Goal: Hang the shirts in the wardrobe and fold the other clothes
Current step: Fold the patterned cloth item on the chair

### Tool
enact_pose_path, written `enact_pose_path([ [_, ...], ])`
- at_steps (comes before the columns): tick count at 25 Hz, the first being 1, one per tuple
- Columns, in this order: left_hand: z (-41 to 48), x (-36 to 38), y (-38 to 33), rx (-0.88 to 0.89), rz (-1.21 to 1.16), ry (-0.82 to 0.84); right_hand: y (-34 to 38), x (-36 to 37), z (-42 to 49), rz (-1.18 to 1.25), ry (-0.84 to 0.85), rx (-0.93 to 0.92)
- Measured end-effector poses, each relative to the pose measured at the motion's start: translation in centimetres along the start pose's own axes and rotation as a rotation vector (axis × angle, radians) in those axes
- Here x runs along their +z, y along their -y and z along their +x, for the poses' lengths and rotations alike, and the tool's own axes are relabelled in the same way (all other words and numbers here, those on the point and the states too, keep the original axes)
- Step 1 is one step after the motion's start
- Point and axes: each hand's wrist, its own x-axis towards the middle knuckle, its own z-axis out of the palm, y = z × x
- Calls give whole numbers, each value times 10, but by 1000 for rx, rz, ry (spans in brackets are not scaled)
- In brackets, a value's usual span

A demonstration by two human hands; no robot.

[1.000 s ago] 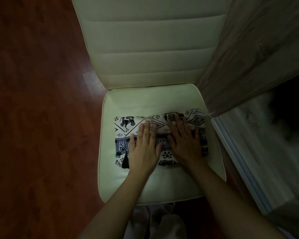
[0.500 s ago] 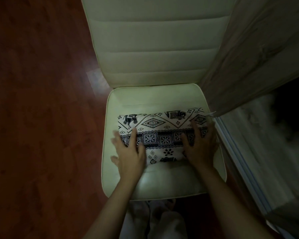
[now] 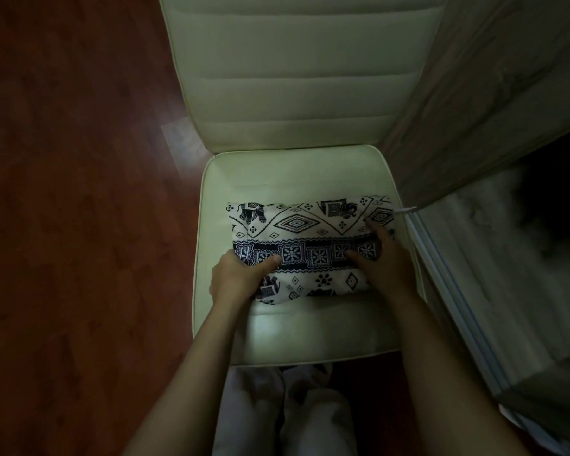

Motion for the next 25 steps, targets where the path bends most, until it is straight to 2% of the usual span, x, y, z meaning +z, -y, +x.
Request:
enact_pose_path([
  [2,2,-1,3,103,-62,32,0,-6,-1,69,-13,-24],
  [7,9,-5,5,295,-7,-73,6,-12,-23,197,-104,-120],
  [13,-14,-47,-46,478,52,-168,45,-36,-56,280,-258,-177],
  [18,-76,-116,-143,646,-45,-143,127,-143,-85,244,-453,-272],
  [25,-226,-240,-347,1081,-139,-136,276,-365,-159,145,-783,-500],
])
